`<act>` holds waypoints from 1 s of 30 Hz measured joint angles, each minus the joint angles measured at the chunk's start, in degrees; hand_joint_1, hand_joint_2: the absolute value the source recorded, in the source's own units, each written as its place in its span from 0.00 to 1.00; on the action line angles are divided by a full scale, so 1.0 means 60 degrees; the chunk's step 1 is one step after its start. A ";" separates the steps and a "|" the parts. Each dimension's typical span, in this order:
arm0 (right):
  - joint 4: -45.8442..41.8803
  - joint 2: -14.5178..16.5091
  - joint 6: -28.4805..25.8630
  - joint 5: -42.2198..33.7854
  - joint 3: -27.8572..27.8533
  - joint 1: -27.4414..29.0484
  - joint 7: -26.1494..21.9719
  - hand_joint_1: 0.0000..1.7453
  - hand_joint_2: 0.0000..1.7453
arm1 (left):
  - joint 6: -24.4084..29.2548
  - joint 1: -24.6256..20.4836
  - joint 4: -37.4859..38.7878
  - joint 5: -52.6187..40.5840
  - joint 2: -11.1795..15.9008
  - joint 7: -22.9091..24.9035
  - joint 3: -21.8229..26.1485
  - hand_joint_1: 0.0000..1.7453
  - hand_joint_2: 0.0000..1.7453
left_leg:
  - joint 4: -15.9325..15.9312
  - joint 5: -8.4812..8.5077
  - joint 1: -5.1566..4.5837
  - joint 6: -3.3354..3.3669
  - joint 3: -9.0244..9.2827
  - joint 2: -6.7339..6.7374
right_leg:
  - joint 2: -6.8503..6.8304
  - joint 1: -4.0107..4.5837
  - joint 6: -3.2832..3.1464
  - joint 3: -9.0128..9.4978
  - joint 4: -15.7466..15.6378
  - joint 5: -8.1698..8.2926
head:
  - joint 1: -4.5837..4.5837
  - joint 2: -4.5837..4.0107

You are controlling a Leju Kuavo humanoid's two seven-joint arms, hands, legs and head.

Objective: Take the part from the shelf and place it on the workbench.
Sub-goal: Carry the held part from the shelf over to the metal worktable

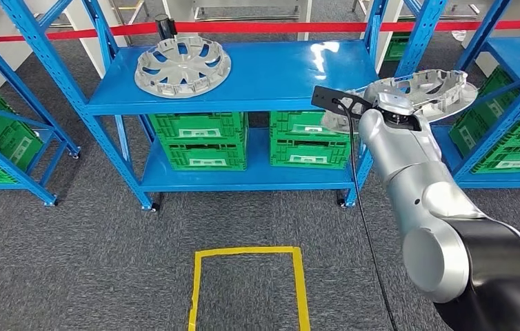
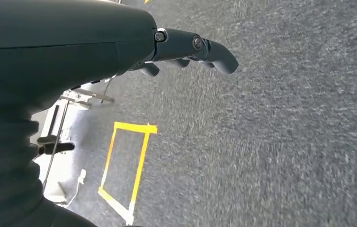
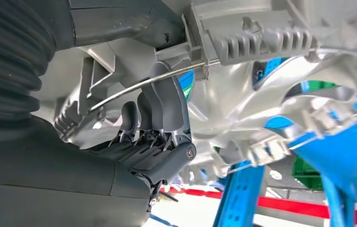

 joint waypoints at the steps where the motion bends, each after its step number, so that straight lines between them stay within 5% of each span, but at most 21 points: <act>1: -0.0001 0.0000 0.0000 0.0020 0.0003 -0.0034 0.0005 1.00 1.00 | -0.0014 -0.0001 -0.0002 -0.0006 0.0009 -0.0030 0.0002 0.00 1.00 | 0.0490 -0.0287 0.0001 -0.0020 -0.0056 0.0000 | 0.0003 0.0006 -0.0002 -0.0129 0.0011 0.0096 | 0.0000 0.0000; 3: -0.0005 -0.0001 0.0002 0.0053 0.0011 -0.0107 0.0012 1.00 1.00 | -0.0035 -0.0004 -0.0003 -0.0011 0.0015 -0.0105 0.0003 0.00 1.00 | 0.0494 -0.0385 0.0001 -0.0019 0.0327 0.0001 | 0.0015 0.0010 0.0015 -0.0377 0.0049 0.0277 | 0.0000 0.0000; 6: -0.0042 -0.0005 0.0004 0.0086 0.0022 -0.0323 0.0017 1.00 1.00 | -0.0065 -0.0042 -0.0031 -0.0011 0.0024 -0.0238 0.0005 0.00 1.00 | -0.1413 0.0001 -0.0027 0.0088 0.1689 -0.0015 | 0.0031 0.0010 0.0107 -0.0676 0.0128 0.0526 | 0.0004 0.0000; 8: -0.0077 -0.0014 0.0006 0.0111 0.0062 -0.0478 0.0022 1.00 1.00 | -0.0099 -0.0072 -0.0052 -0.0011 0.0029 -0.0310 0.0010 0.00 1.00 | -0.2040 0.0119 -0.0084 0.0227 0.1987 -0.0037 | 0.0025 0.0006 0.0229 -0.0759 0.0099 0.0703 | -0.0003 0.0000; 10: -0.0084 -0.0019 0.0007 0.0128 0.0148 -0.0579 0.0042 1.00 1.00 | -0.0139 -0.0069 -0.0057 -0.0008 0.0026 -0.0370 0.0025 0.00 1.00 | -0.2056 0.0318 -0.0113 0.0373 0.1876 -0.0037 | 0.0026 -0.0006 0.0359 -0.0775 -0.0021 0.0902 | -0.0012 0.0000; 12: -0.0084 -0.0025 0.0018 0.0134 0.0224 -0.0694 0.0077 1.00 1.00 | -0.0180 -0.0072 -0.0064 0.0016 0.0005 -0.0422 0.0051 0.00 1.00 | -0.2128 0.0575 -0.0079 0.0514 0.1772 0.0001 | 0.0057 -0.0018 0.0469 -0.0887 0.0090 0.0695 | -0.0005 0.0000; 15: -0.0085 -0.0013 0.0045 0.0137 0.0291 -0.0941 0.0112 1.00 1.00 | -0.0220 -0.0086 -0.0077 0.0066 -0.0016 -0.0491 0.0103 0.00 1.00 | -0.2151 0.0965 -0.0039 0.0642 0.1409 0.0036 | 0.0084 -0.0048 0.0610 -0.1360 0.1675 -0.0704 | 0.0024 0.0000; 17: -0.0085 0.0011 0.0068 0.0132 0.0318 -0.1050 0.0134 1.00 1.00 | -0.0263 -0.0087 -0.0077 0.0073 -0.0018 -0.0534 0.0135 0.00 1.00 | -0.2115 0.1173 -0.0036 0.0632 0.1112 0.0039 | 0.0082 -0.0067 0.0668 -0.1465 0.2726 -0.1144 | 0.0026 0.0000; 19: -0.0085 0.0051 0.0111 0.0123 0.0327 -0.1171 0.0146 1.00 1.00 | -0.0342 -0.0090 -0.0076 0.0073 -0.0018 -0.0586 0.0164 0.00 1.00 | -0.2046 0.1357 -0.0021 0.0584 0.0817 0.0044 | 0.0080 -0.0083 0.0677 -0.0951 0.2544 -0.0884 | 0.0026 0.0000; 21: -0.0089 0.0101 0.0168 0.0115 0.0327 -0.1322 0.0147 1.00 1.00 | -0.0409 -0.0100 -0.0077 0.0072 -0.0013 -0.0632 0.0176 0.00 1.00 | -0.1950 0.1508 -0.0015 0.0498 0.0570 0.0041 | 0.0081 -0.0083 0.0648 0.0078 0.1278 -0.0705 | 0.0026 0.0000; 23: -0.0104 0.0148 0.0201 0.0108 0.0327 -0.1431 0.0146 1.00 1.00 | -0.0456 -0.0105 -0.0081 0.0068 0.0001 -0.0692 0.0179 0.00 1.00 | -0.1923 0.1663 -0.0028 0.0370 0.0451 0.0030 | 0.0105 -0.0040 0.0514 0.0688 0.0344 -0.0813 | 0.0008 0.0000; 26: -0.0114 0.0168 0.0198 0.0100 0.0327 -0.1520 0.0119 1.00 1.00 | -0.0515 -0.0084 -0.0069 0.0050 0.0009 -0.0827 0.0182 0.00 1.00 | -0.2032 0.1900 -0.0014 0.0170 0.0378 0.0004 | 0.0118 -0.0013 0.0253 0.0599 0.0134 -0.0674 | -0.0016 0.0000; 27: -0.0114 0.0168 0.0194 0.0100 0.0327 -0.1537 0.0104 1.00 1.00 | -0.0523 -0.0069 -0.0058 0.0034 0.0008 -0.0870 0.0183 0.00 1.00 | -0.1972 0.1776 -0.0003 0.0118 0.0303 -0.0007 | 0.0107 -0.0023 0.0174 0.0525 0.0094 -0.0549 | -0.0030 0.0000; 30: -0.0115 0.0116 0.0182 0.0098 0.0327 -0.1562 0.0033 1.00 1.00 | -0.0526 -0.0045 -0.0024 -0.0050 0.0026 -0.0950 0.0185 0.00 1.00 | -0.0660 0.0466 0.0013 0.0011 -0.0090 -0.0026 | 0.0091 -0.0037 0.0031 0.0177 -0.0001 -0.0148 | -0.0073 0.0000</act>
